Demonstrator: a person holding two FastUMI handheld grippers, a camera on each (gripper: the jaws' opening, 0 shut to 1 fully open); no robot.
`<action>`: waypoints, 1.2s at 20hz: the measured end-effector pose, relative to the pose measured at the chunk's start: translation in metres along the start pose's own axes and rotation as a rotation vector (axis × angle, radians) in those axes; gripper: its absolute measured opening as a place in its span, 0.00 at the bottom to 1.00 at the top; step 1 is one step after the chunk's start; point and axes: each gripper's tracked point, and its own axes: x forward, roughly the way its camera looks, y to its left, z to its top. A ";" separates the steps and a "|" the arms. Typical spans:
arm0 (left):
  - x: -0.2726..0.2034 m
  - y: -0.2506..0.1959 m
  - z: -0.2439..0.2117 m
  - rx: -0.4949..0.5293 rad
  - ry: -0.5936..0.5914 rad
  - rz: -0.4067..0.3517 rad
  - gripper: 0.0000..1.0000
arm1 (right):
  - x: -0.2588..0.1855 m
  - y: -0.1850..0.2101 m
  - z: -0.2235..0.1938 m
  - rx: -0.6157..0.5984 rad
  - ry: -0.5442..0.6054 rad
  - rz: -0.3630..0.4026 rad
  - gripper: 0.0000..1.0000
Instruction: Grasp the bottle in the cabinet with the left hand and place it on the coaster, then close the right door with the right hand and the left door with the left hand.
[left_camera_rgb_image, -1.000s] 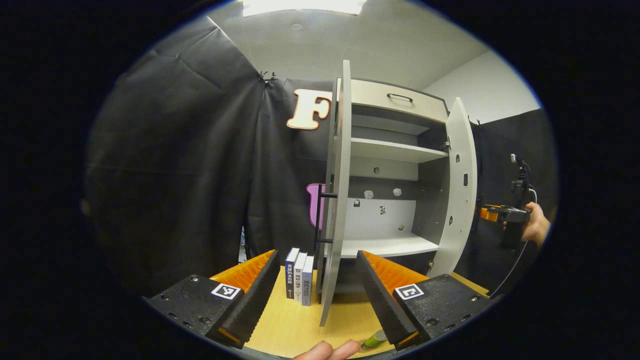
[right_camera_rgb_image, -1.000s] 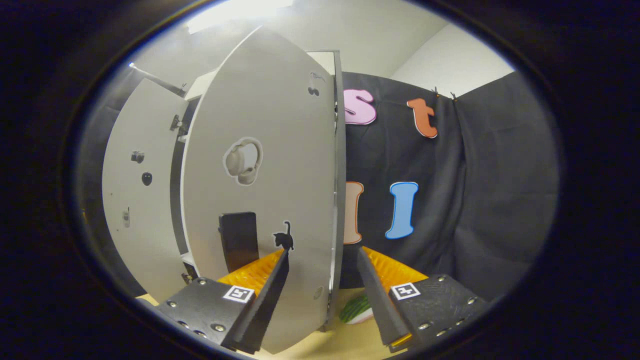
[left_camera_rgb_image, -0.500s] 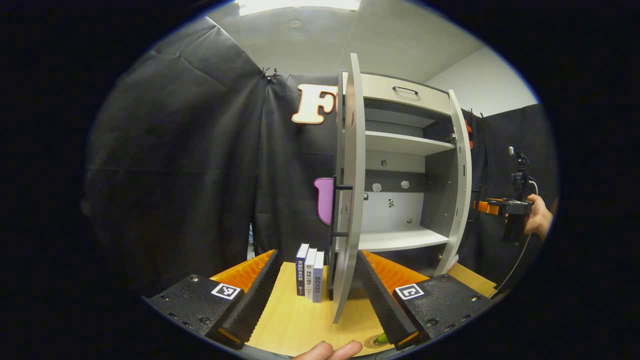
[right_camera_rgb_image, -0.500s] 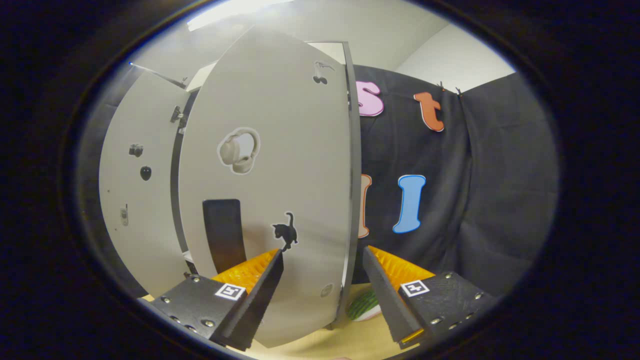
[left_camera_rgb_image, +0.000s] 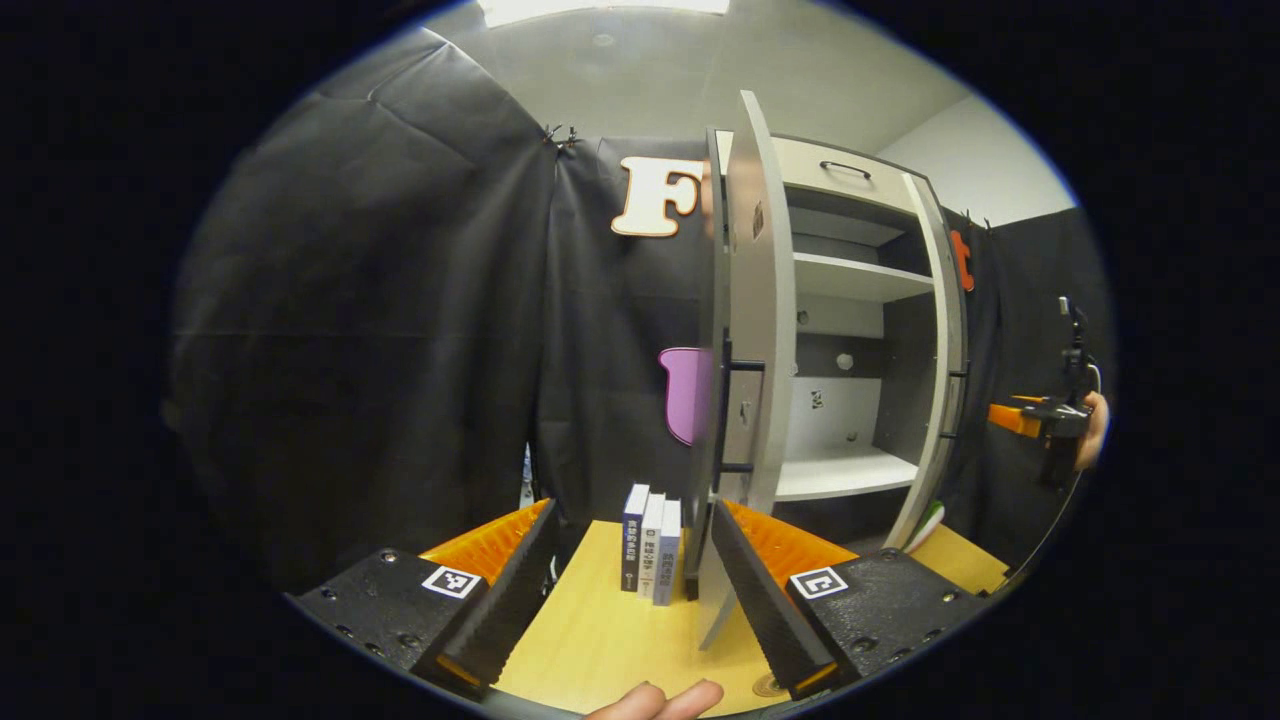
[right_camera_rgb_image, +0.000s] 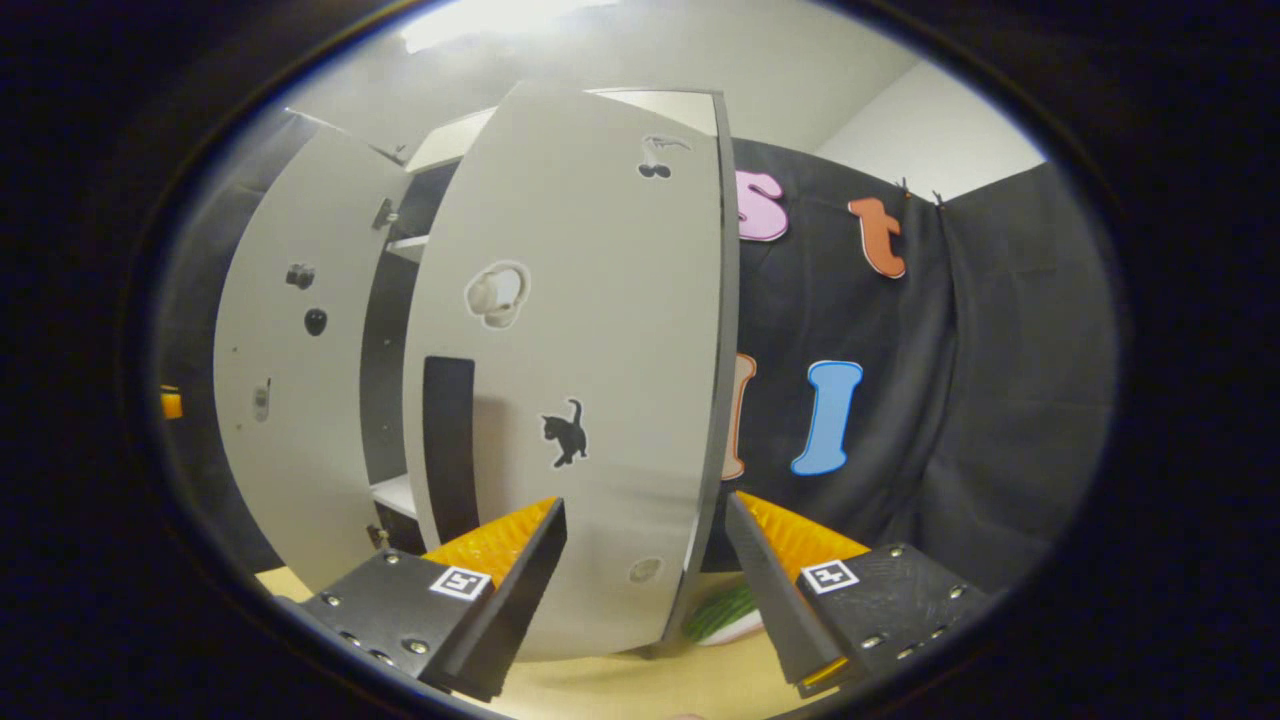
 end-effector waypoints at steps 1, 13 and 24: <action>0.005 0.005 0.003 0.005 -0.006 0.010 0.93 | -0.007 -0.001 -0.003 0.001 0.002 0.009 0.98; 0.083 0.024 0.048 0.027 -0.047 0.066 0.99 | -0.129 -0.021 -0.009 0.045 -0.040 0.040 1.00; 0.104 -0.025 0.044 0.051 -0.017 0.194 0.86 | -0.248 -0.059 -0.044 0.132 -0.050 -0.007 0.94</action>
